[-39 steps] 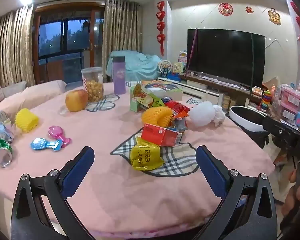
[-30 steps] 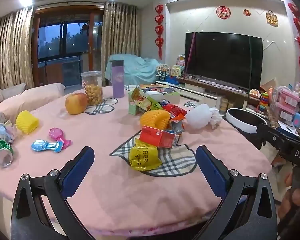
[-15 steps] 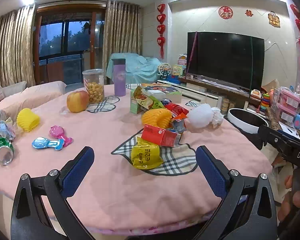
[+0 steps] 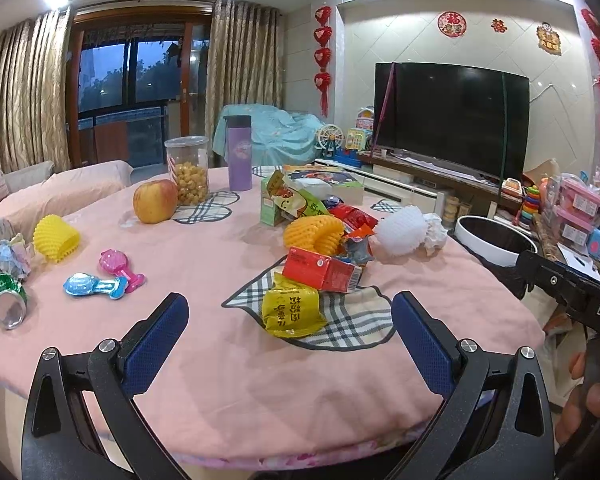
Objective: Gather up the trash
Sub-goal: 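Reach both tools toward the snacks on the table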
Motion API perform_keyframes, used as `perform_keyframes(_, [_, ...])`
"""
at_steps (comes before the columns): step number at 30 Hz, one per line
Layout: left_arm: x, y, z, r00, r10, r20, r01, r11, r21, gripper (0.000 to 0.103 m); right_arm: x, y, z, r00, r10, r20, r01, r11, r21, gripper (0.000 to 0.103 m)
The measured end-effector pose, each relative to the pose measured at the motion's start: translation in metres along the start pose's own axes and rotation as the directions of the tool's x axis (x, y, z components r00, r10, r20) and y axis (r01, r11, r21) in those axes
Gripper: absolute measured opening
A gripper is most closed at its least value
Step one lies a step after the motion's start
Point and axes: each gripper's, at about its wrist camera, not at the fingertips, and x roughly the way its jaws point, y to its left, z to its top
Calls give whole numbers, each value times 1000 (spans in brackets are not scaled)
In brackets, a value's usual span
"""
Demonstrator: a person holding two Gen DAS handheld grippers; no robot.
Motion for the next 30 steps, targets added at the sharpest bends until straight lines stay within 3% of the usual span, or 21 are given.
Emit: perform_keyframes(30, [4, 1, -2, 1000, -6, -12, 5, 1000, -4, 103, 2, 0, -3, 1000, 15, -14, -15, 1000, 20, 103])
